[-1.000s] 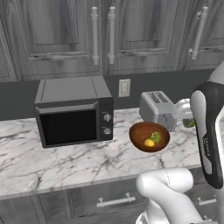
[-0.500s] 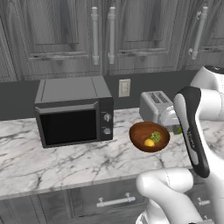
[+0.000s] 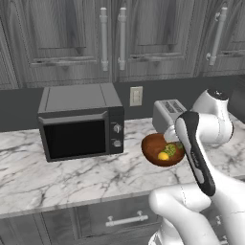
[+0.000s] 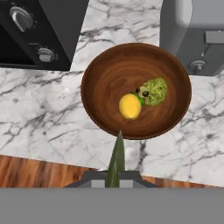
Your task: Take the lemon wedge, broccoli, and lemon from the freezer and place them in the bowl on the counter.
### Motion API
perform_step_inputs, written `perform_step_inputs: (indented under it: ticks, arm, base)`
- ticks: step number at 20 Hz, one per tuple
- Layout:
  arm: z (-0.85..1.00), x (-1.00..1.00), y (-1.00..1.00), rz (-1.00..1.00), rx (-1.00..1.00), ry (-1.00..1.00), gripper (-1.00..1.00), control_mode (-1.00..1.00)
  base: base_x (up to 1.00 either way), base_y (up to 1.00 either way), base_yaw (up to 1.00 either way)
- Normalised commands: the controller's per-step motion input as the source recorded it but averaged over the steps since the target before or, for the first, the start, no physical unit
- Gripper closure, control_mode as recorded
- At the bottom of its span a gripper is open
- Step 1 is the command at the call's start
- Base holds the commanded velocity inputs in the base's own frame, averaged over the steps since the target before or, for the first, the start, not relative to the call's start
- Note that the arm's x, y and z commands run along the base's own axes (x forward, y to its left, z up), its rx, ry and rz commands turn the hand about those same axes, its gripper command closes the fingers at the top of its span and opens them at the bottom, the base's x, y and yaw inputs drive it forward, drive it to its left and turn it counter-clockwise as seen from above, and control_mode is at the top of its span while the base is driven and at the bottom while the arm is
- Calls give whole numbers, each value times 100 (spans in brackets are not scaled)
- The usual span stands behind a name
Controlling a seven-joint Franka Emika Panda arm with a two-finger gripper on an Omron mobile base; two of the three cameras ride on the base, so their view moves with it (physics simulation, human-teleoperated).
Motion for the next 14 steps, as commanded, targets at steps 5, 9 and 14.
perform_step_inputs:
  ticks: [5, 9, 14]
  arm:
    - [-48, 73, 0, 2, 0, 0, 100, -100]
    - [-52, 62, 0, 2, 0, 0, 100, -100]
    - [-46, 49, 0, 4, 0, 0, 100, -100]
  base:
    - [0, 0, 0]
    - [0, 0, 0]
    - [0, 0, 0]
